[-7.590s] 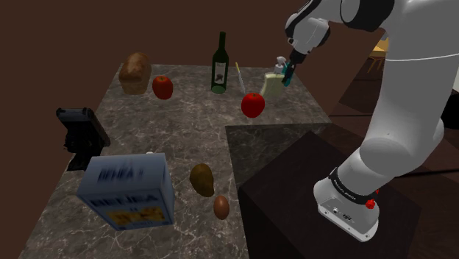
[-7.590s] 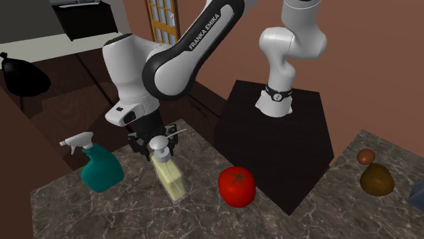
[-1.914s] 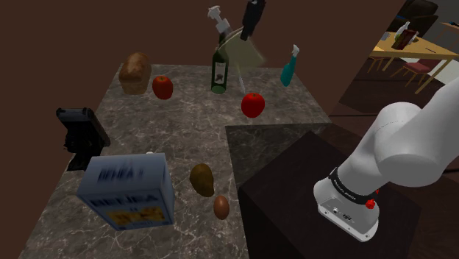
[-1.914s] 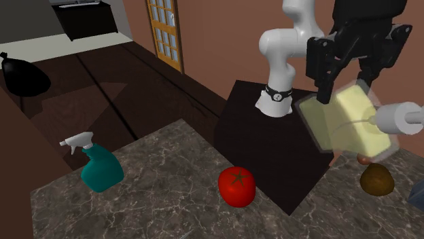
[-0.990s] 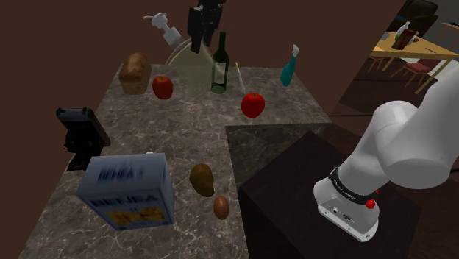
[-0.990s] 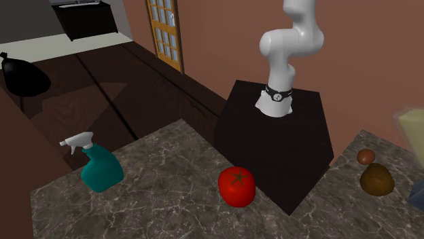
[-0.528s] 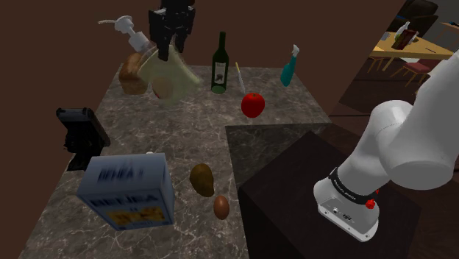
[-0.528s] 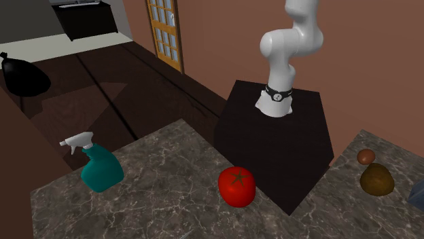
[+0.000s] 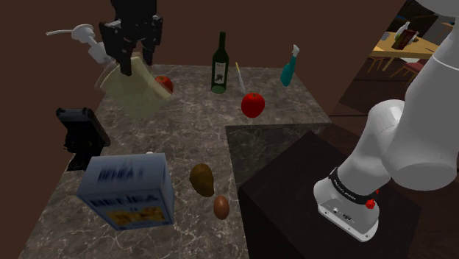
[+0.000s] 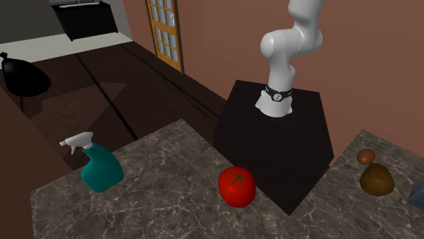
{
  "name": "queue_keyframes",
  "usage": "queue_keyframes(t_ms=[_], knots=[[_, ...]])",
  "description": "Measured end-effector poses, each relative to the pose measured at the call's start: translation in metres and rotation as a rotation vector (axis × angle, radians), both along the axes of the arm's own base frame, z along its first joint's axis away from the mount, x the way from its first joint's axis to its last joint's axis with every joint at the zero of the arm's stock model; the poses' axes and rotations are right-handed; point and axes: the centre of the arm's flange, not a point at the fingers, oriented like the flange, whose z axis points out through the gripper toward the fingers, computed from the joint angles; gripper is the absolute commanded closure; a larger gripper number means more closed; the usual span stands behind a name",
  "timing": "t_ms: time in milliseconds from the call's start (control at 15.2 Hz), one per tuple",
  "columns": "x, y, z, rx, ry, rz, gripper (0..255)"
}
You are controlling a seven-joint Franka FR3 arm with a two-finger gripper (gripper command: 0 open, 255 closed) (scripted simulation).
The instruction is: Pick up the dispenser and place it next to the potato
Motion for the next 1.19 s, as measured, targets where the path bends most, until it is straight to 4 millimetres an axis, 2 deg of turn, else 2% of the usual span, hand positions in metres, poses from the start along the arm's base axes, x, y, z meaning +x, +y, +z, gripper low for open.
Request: queue_keyframes(t_ms=[1188], knots=[[0.0, 0.003, -0.095, 0.0, 0.0, -0.001, 255]])
